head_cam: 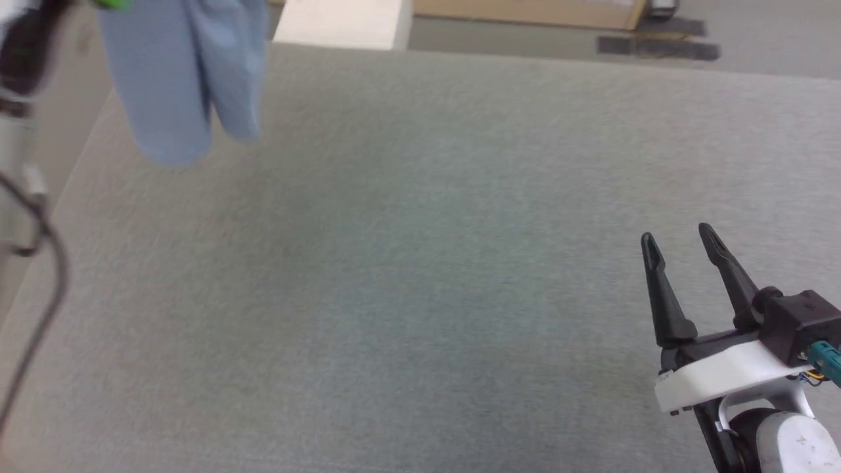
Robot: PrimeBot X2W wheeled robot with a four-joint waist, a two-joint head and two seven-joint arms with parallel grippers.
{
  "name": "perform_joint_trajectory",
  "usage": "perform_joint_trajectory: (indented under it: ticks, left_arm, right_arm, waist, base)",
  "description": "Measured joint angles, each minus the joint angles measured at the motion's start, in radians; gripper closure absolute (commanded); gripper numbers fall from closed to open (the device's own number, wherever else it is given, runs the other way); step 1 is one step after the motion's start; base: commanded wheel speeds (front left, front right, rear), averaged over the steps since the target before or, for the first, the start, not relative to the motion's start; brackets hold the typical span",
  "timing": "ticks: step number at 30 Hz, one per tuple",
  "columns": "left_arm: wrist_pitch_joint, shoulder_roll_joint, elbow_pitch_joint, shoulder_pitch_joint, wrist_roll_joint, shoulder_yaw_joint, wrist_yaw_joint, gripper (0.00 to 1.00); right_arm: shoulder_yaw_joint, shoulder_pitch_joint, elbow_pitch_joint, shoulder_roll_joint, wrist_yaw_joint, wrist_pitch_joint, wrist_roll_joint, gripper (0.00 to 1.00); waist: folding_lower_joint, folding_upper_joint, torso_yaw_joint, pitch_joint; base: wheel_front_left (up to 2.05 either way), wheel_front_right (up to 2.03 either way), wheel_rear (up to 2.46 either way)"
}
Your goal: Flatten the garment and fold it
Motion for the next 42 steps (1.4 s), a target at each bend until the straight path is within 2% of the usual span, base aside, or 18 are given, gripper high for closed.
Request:
perform_joint_trajectory:
  ticks: [4,11,16,21,27,28,29,35,42]
  left_arm:
    - [0.04,-0.054,-0.056,0.026,-0.025,-0.052,0.007,1.0]
    - [0.065,-0.13,-0.114,0.102,-0.027,-0.124,0.056,1.0]
    - [0.067,-0.188,-0.105,0.203,-0.01,-0.206,0.097,1.0]
    - [0.075,-0.203,-0.045,0.348,0.037,-0.309,0.12,1.0]
    - [0.084,-0.192,0.028,0.492,0.047,-0.394,0.125,1.0]
    - [0.085,-0.188,0.033,0.501,0.048,-0.401,0.125,0.4]
    - [0.084,-0.186,0.037,0.51,0.051,-0.408,0.126,0.0]
    - [0.053,-0.187,0.03,0.523,0.052,-0.407,0.132,0.0]
    - [-0.024,-0.179,-0.011,0.523,0.039,-0.334,0.169,0.0]
  right_arm:
    - [-0.001,-0.007,0.01,0.005,0.0,-0.013,0.007,0.0]
    - [-0.001,-0.025,0.028,0.016,0.0,-0.043,0.009,0.0]
    - [-0.002,-0.026,0.037,0.021,0.0,-0.065,0.01,0.0]
    - [-0.004,-0.03,0.045,0.023,0.0,-0.083,0.01,0.0]
    - [-0.001,-0.037,0.047,0.025,0.0,-0.091,0.01,0.0]
    - [0.001,-0.037,0.047,0.025,0.0,-0.091,0.01,0.0]
    - [0.002,-0.037,0.047,0.025,0.0,-0.091,0.009,0.0]
    - [0.009,-0.037,0.06,0.026,0.0,-0.081,0.005,0.0]
    - [-0.009,-0.032,0.068,0.02,0.0,-0.049,0.003,0.0]
  waist:
    - [0.0,0.0,-0.048,-0.022]
    - [0.0,0.0,-0.154,-0.025]
    - [0.0,0.0001,-0.227,-0.011]
    - [0.0,0.0,-0.281,0.015]
    - [0.0001,0.0,-0.312,0.058]
    - [0.0,0.0,-0.313,0.062]
    - [0.0001,0.0,-0.313,0.066]
    - [0.0001,0.0,-0.288,0.057]
    - [0.0001,0.0,-0.236,-0.005]
  base:
    - [0.0,0.0,0.0]
    - [0.0,0.0,0.0]
    - [0.0,0.0,0.0]
    - [0.0,0.0,0.0]
    - [0.0,0.0,0.0]
    - [0.0,0.0,0.0]
    - [0.0,0.0,0.0]
    - [0.0,0.0,0.0]
    - [0.0,0.0,0.0]
